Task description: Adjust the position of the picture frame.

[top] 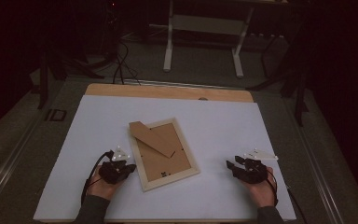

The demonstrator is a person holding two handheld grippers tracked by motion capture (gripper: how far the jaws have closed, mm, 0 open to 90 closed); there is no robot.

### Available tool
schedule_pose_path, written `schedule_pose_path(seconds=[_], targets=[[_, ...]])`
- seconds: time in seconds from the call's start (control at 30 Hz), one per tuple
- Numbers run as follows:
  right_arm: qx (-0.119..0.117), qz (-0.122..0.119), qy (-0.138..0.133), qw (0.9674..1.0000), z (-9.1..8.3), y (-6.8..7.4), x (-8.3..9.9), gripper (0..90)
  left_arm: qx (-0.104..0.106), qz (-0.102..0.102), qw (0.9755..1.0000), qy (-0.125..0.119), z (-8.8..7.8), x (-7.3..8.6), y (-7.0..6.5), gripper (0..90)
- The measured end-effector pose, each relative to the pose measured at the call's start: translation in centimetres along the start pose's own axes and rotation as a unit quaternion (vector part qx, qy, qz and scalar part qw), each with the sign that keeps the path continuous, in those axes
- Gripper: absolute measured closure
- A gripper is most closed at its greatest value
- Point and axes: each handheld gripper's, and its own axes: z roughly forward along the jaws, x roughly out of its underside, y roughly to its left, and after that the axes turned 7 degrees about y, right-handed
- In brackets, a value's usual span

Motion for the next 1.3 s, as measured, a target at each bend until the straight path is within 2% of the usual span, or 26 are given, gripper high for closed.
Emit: schedule_pose_path(seconds=[0.17,0.4,0.63,1.0,1.13,1.3], targets=[[-0.002,-0.001,0.003,1.0000,0.1,0.0,0.0,52.1,0.016,0.007,0.9998,0.004,0.1,-0.2,-0.4,90.0],[-0.002,-0.001,0.002,1.0000,-0.1,-0.1,0.0,52.0,0.022,0.019,0.9995,0.007,0.3,-0.4,-1.2,90.0],[0.001,0.004,-0.003,1.0000,-0.3,-0.4,0.0,51.8,0.018,0.034,0.9992,0.010,0.6,-0.8,-2.0,90.0],[0.001,0.002,-0.004,1.0000,-0.4,-0.3,-0.1,52.0,0.024,0.044,0.9987,0.008,1.1,-1.2,-2.9,90.0],[0.001,0.002,-0.005,1.0000,-0.4,-0.3,-0.1,52.2,0.018,0.049,0.9986,0.007,1.2,-1.4,-3.3,90.0],[0.002,0.000,-0.006,1.0000,-0.4,-0.2,-0.2,52.3,0.019,0.054,0.9984,0.003,1.5,-1.7,-3.8,90.0]])
